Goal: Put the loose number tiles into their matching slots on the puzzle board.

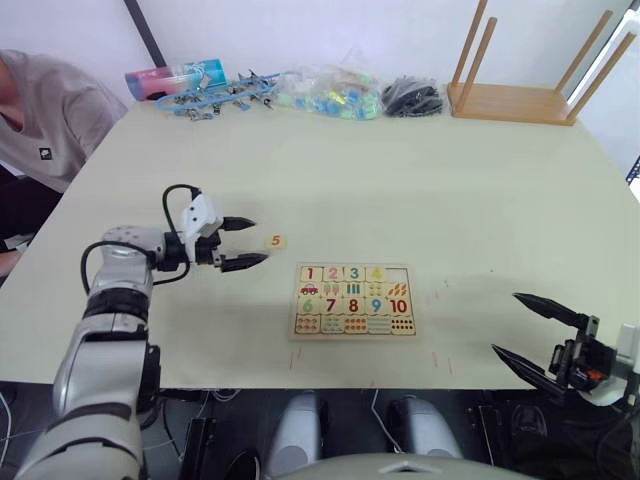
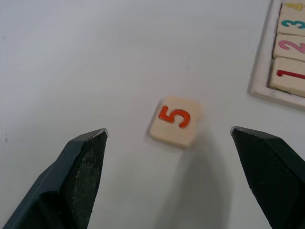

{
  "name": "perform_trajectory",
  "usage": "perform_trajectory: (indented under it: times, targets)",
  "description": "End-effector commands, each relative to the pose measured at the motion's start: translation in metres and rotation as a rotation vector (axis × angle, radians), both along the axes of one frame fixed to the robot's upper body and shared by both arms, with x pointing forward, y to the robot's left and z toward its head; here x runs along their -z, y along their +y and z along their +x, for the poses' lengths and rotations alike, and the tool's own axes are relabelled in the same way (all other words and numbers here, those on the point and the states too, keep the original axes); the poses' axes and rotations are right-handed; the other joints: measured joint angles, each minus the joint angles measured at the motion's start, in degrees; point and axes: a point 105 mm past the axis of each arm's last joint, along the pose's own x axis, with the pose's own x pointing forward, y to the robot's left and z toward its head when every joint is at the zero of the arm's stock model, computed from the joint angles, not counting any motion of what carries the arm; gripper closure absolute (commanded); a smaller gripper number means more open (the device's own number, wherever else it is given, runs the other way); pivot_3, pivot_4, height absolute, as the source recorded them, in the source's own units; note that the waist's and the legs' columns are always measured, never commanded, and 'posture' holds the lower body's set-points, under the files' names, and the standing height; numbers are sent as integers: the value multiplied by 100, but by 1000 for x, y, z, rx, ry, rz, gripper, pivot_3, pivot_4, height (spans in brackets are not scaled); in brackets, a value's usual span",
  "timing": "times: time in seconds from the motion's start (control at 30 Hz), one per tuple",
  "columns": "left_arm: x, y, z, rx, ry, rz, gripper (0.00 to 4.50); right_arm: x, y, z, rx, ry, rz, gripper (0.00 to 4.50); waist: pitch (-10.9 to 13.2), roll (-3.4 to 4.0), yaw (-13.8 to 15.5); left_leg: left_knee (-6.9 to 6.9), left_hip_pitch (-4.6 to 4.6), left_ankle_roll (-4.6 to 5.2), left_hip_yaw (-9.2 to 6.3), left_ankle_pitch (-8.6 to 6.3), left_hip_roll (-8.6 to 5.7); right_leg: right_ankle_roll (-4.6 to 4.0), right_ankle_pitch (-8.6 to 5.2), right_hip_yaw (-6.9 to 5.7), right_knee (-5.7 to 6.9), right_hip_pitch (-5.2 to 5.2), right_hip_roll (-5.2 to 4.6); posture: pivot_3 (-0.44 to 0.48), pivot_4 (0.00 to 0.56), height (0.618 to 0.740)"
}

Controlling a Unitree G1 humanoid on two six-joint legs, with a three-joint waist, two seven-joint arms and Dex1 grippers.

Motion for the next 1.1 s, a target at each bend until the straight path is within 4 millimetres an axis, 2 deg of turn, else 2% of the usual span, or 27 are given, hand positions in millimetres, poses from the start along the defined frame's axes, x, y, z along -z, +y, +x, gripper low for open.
perform_trajectory:
  times: [0.03, 0.17, 0.33, 0.87, 1.0, 1.03, 1.1]
  targets:
    - [-1, 2, 2, 0, -15, 24, 98, -5, 1, -1, -3, -27, -7, 0, 0, 0, -15, 0, 0, 0, 1, 0, 1, 0, 0, 1, 0, -1, 0, 0, 150, 737]
    - [2, -6, 8, -2, -10, 39, 98, -6, 1, -2, 6, -36, -8, 0, 0, -1, -8, 0, 0, 0, 0, 0, 3, 0, 0, 1, 2, -2, 2, 0, 150, 737]
    - [6, -6, 13, -47, -6, 40, 98, -7, 0, -3, 10, -37, -11, 0, 0, -1, 9, 1, 0, 0, -1, 0, 1, 0, 0, 0, 3, 0, -1, 0, 150, 737]
    - [21, -18, 9, -17, 54, 11, 98, -8, -1, 0, 8, -41, -20, 0, -1, 1, 13, 3, 1, 0, -2, 0, 0, 0, 0, -2, 4, 1, -2, 0, 150, 737]
    - [23, -18, 7, -11, 58, 30, 1159, -8, -1, 0, 8, -39, -22, 0, -2, 2, 13, 3, 1, 0, -2, 0, 0, 0, 0, -2, 4, 1, -2, 0, 150, 737]
    - [24, -18, 7, -7, 58, 38, 1685, -8, -1, 0, 8, -38, -22, 0, -2, 2, 11, 3, 1, 0, -2, 0, 0, 0, 0, -2, 5, 1, -2, 0, 150, 737]
    - [25, -17, 6, -4, 60, 46, 1811, -7, -2, 1, 9, -37, -26, 0, -3, 3, 6, 3, 2, 0, -2, 0, 0, 0, 0, -2, 6, 2, -2, 0, 150, 737]
